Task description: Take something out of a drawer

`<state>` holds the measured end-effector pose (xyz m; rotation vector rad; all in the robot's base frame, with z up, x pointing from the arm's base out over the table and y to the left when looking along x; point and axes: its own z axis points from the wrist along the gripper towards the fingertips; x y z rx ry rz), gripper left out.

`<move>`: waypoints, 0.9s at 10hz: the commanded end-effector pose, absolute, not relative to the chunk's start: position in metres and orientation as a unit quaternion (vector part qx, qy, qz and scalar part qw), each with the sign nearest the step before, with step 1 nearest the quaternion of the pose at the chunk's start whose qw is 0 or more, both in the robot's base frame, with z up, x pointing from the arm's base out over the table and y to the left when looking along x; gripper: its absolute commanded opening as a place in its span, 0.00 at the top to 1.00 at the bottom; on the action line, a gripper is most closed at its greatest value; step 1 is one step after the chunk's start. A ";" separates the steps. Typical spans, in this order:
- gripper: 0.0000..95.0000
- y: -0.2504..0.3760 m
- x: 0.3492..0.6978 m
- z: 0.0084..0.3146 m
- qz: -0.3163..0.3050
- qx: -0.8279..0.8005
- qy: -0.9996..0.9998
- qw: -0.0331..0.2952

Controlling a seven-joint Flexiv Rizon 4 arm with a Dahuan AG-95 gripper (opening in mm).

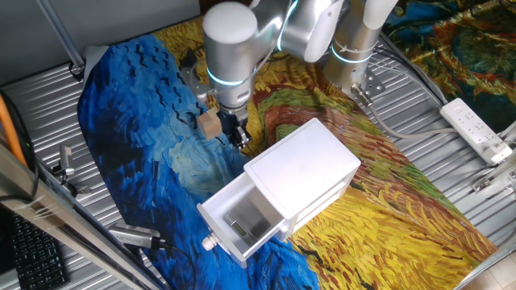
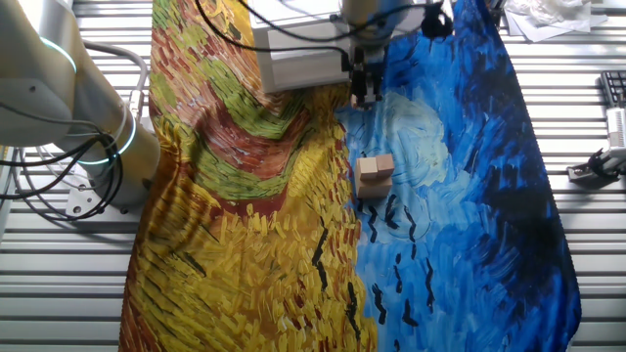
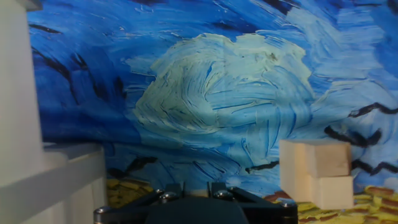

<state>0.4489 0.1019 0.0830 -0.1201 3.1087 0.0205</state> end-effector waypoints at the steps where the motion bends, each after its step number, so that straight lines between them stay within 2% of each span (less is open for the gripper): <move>1: 1.00 0.101 0.446 0.079 0.004 -0.037 0.999 0.018; 9: 1.00 0.101 0.444 0.078 0.004 -0.039 0.999 0.021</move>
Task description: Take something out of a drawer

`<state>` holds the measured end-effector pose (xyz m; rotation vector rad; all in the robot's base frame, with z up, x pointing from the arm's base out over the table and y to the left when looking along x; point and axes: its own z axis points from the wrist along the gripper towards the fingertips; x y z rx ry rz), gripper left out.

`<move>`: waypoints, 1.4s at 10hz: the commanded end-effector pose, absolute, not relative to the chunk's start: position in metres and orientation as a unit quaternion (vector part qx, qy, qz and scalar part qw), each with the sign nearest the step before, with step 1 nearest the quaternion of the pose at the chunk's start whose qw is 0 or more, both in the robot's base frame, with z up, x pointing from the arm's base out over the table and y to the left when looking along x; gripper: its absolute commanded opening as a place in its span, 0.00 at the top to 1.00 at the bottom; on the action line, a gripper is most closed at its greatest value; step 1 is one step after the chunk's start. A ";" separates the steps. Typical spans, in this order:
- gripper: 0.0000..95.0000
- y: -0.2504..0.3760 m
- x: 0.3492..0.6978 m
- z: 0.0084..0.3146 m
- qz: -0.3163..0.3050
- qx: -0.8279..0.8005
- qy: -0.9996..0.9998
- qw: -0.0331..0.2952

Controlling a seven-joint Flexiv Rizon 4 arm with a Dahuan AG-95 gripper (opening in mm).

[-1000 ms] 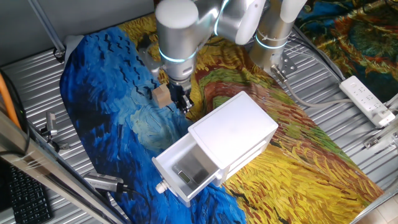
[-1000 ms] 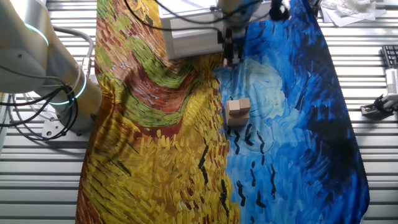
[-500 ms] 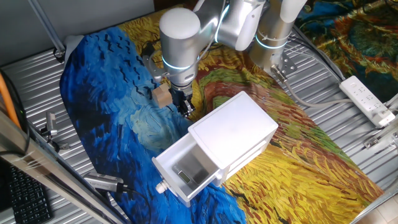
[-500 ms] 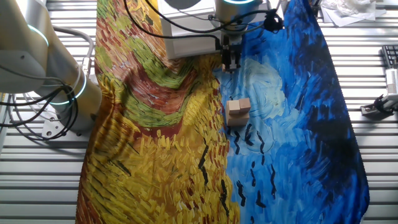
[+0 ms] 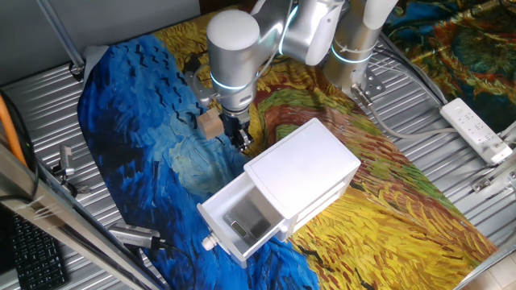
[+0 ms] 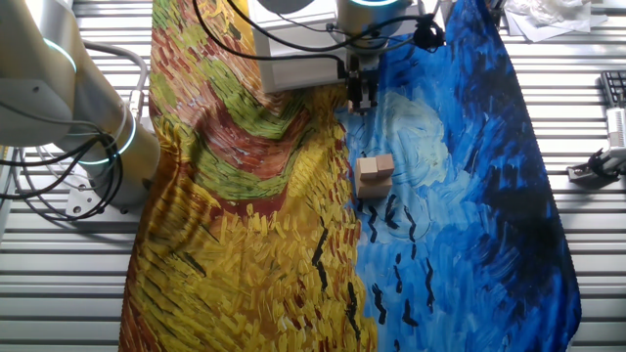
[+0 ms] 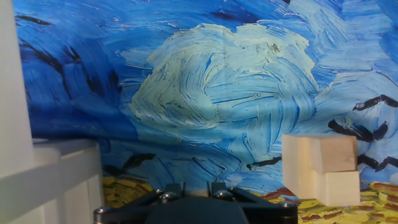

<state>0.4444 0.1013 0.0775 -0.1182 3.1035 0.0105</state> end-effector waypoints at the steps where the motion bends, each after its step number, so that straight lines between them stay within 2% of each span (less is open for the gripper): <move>1: 1.00 0.101 0.444 0.078 0.004 -0.040 0.999 0.022; 6: 1.00 0.101 0.444 0.078 0.002 -0.051 0.998 0.026; 8: 0.60 0.101 0.445 0.078 0.001 -0.058 0.998 0.030; 14: 0.60 0.101 0.445 0.078 0.000 -0.063 0.997 0.037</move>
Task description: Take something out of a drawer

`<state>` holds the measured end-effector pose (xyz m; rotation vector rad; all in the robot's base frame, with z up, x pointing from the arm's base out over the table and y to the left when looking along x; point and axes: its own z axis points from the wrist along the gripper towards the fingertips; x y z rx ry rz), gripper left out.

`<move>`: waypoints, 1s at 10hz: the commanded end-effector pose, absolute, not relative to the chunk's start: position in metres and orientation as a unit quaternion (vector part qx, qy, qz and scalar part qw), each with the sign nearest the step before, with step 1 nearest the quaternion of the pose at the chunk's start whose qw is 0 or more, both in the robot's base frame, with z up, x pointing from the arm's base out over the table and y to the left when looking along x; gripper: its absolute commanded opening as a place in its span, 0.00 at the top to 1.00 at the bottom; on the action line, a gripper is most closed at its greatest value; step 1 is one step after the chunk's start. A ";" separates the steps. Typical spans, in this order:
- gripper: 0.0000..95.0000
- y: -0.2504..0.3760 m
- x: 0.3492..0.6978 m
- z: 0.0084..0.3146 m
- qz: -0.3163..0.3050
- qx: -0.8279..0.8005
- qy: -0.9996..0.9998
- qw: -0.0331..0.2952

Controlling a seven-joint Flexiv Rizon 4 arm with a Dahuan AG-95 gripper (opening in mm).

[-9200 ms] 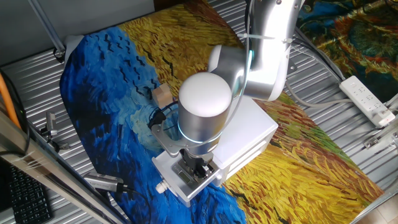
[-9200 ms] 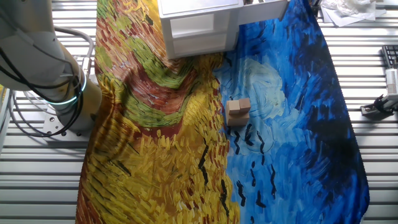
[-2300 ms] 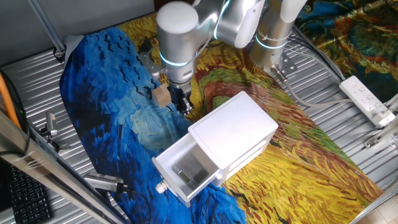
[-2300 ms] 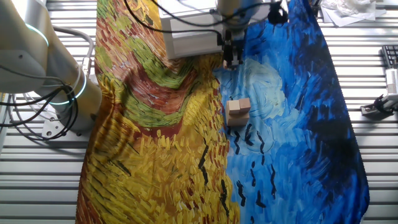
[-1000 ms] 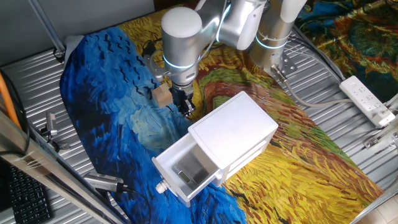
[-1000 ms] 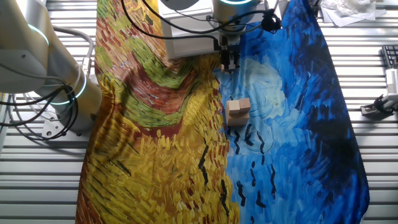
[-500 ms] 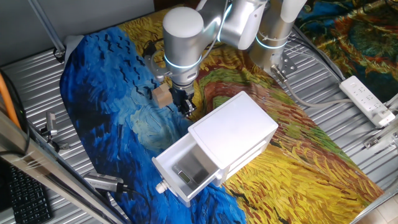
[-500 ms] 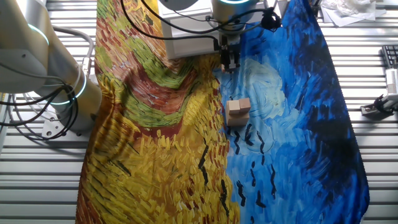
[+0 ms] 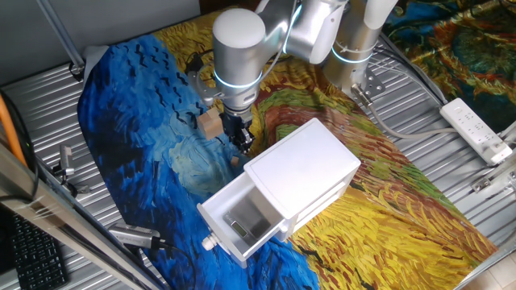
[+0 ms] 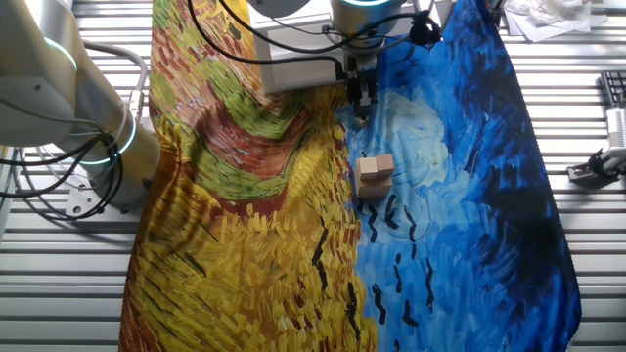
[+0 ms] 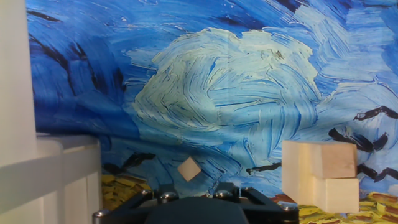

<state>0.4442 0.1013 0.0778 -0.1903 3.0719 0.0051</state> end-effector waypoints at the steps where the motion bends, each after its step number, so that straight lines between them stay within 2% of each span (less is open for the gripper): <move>1: 0.60 0.101 0.445 0.079 0.000 -0.063 0.997 0.040; 5: 0.60 0.100 0.450 0.086 -0.001 -0.070 0.997 0.043; 10: 0.60 0.083 0.455 0.119 -0.003 -0.090 0.995 0.037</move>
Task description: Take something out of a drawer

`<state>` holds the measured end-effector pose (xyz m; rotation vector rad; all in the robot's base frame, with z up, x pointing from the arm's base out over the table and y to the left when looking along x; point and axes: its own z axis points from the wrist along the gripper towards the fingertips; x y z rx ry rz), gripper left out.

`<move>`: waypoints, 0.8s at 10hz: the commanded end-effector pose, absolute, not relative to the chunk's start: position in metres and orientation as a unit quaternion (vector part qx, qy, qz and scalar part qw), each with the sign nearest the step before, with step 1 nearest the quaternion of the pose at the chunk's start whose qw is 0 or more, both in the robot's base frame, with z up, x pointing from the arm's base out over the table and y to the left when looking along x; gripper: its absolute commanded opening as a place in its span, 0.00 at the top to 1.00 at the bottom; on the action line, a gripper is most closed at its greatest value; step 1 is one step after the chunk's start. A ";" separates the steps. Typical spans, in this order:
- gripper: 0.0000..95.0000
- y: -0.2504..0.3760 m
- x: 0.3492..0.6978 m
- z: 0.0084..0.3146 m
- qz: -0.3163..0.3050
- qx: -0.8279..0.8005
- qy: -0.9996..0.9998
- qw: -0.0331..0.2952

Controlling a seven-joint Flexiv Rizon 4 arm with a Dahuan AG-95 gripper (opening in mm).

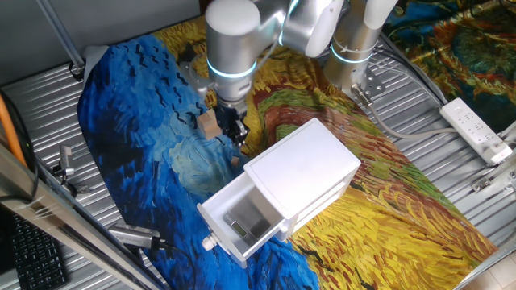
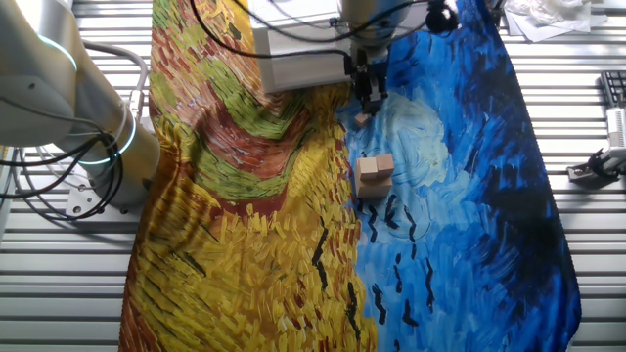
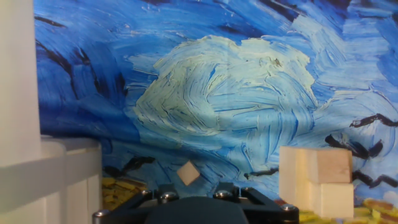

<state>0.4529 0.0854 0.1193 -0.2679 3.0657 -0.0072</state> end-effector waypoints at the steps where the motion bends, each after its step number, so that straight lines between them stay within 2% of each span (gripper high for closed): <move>1: 0.60 0.081 0.456 0.122 -0.004 -0.090 0.995 0.037; 8: 0.60 0.076 0.454 0.127 -0.007 -0.099 0.994 0.037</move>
